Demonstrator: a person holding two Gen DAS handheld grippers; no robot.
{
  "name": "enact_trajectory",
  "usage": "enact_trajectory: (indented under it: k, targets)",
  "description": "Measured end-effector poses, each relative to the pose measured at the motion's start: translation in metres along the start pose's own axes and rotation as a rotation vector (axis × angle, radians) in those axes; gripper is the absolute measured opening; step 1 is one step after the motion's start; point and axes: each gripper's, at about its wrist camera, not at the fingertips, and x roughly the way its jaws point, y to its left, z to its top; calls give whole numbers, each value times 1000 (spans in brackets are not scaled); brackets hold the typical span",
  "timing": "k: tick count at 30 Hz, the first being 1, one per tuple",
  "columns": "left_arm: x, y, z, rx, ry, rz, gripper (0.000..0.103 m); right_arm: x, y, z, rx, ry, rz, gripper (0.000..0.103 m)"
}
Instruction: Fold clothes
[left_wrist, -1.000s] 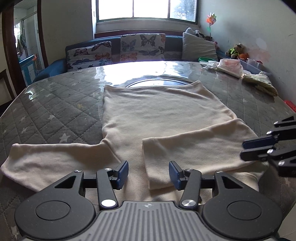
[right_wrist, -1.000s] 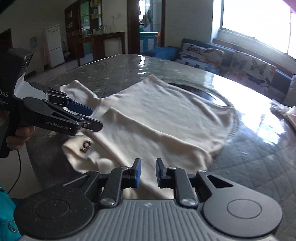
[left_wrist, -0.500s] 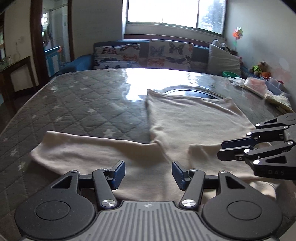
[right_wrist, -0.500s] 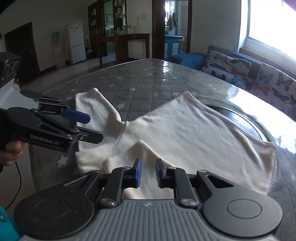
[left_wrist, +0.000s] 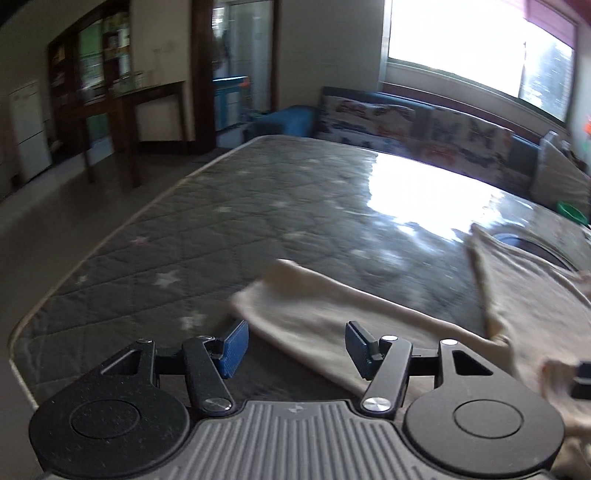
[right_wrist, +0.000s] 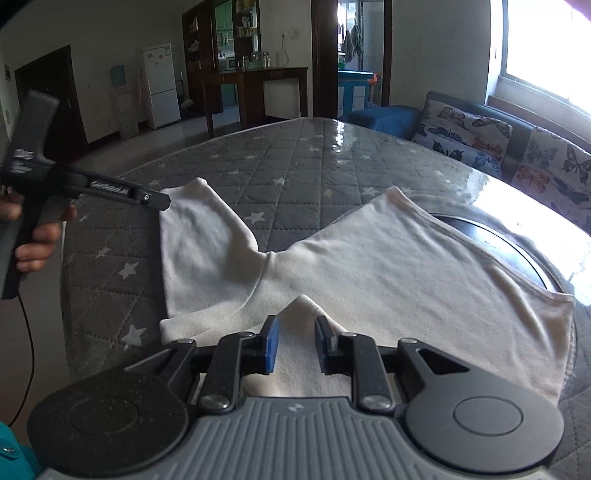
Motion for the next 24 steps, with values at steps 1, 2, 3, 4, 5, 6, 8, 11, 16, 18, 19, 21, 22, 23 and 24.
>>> enact_trajectory:
  k: [1, 2, 3, 4, 5, 6, 8, 11, 16, 18, 19, 21, 22, 23, 24]
  targets:
    - [4, 6, 2, -17, -1, 15, 62, -3, 0, 0, 2, -5, 0, 22]
    - [7, 10, 5, -32, 0, 28, 62, -6, 0, -1, 4, -9, 1, 22]
    - [11, 15, 7, -44, 0, 37, 62, -8, 1, -2, 5, -10, 1, 22]
    - [14, 18, 8, -55, 3, 39, 61, -10, 1, -2, 7, -13, 1, 22]
    - [17, 21, 9, -66, 9, 41, 61, -13, 2, -3, 9, -15, 1, 22]
    - [21, 23, 10, -78, 14, 42, 61, -16, 2, -4, 10, -18, 3, 22]
    - [26, 27, 11, -97, 21, 47, 60, -20, 4, -5, 10, -23, 5, 23]
    - [30, 31, 10, -112, 30, 54, 56, -25, 5, -7, 13, -31, 4, 28]
    - [35, 34, 9, -124, 28, 55, 47, -30, 5, -10, 22, -37, -8, 29]
    - [36, 33, 8, -124, 19, 63, 41, -31, 5, -12, 27, -37, -12, 29]
    - [36, 33, 7, -126, 16, 65, 34, -33, 4, -13, 31, -37, -16, 29]
    - [38, 33, 7, -142, 14, 50, 22, -35, 3, -15, 39, -39, -21, 29]
    - [37, 34, 7, -153, 15, 36, 16, -36, 2, -16, 43, -39, -23, 29]
    - [36, 34, 7, -161, 11, 25, 15, -37, 1, -18, 49, -41, -27, 29]
    - [34, 34, 6, -162, 4, 16, 12, -38, 0, -18, 53, -42, -30, 29]
